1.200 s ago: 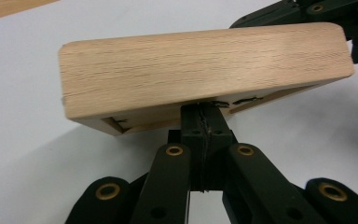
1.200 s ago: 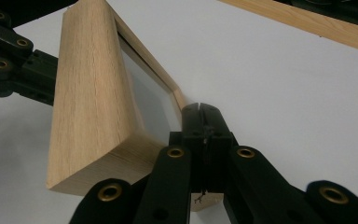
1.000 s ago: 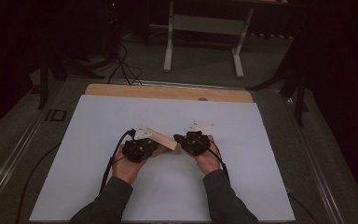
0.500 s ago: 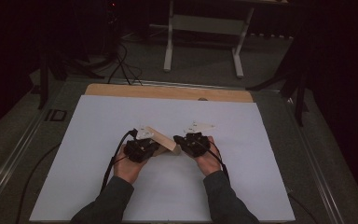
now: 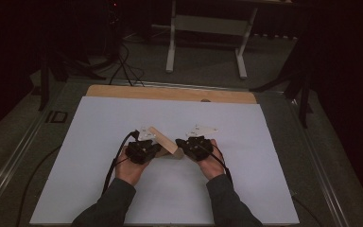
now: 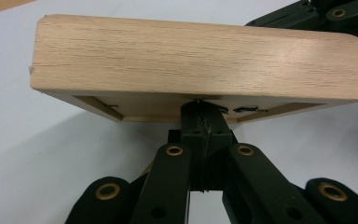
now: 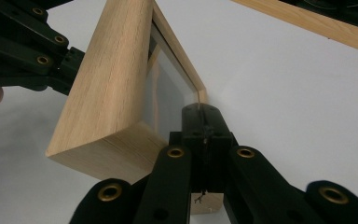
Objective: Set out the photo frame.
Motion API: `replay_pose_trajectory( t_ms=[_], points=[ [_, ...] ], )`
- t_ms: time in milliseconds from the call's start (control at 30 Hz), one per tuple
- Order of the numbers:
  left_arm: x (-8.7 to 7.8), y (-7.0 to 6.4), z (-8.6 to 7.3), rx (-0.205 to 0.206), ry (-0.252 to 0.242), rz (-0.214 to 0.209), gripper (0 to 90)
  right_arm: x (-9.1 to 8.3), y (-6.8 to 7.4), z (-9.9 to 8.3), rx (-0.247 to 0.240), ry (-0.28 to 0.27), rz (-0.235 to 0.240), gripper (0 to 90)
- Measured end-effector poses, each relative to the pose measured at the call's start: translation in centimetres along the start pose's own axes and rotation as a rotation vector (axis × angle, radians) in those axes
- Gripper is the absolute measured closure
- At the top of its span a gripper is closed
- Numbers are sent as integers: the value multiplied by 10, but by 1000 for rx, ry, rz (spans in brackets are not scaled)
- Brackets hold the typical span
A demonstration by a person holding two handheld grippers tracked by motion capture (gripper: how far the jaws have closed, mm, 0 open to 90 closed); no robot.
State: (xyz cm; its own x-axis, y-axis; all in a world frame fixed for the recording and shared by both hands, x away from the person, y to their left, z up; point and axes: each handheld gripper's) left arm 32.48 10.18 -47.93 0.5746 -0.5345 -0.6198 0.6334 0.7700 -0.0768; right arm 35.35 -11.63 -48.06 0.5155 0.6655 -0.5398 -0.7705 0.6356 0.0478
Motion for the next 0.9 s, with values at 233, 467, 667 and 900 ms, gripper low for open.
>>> replay_pose_trajectory(
  t_ms=[233,467,667,900],
  points=[
    [0,1,0,0,1,-3,896,-1,1,0,-7,-1,1,897],
    [2,1,2,-2,2,3,896,-2,4,-1,-16,1,6,897],
    [2,1,3,-1,2,8,897,-2,6,-2,-17,-1,11,897],
    [3,2,3,-4,3,8,896,-3,7,-2,-17,-4,14,897]
  ],
)
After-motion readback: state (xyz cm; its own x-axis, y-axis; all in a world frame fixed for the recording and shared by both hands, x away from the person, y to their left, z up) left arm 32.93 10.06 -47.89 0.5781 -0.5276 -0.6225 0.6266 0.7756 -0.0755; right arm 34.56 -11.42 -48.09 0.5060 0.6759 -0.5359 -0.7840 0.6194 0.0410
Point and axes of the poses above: each handheld gripper's, and its own axes: x roughly forward along the jaws, z roughly out of its top, y roughly to its left, and after that the axes turned 2 degrees about -y, right-handed
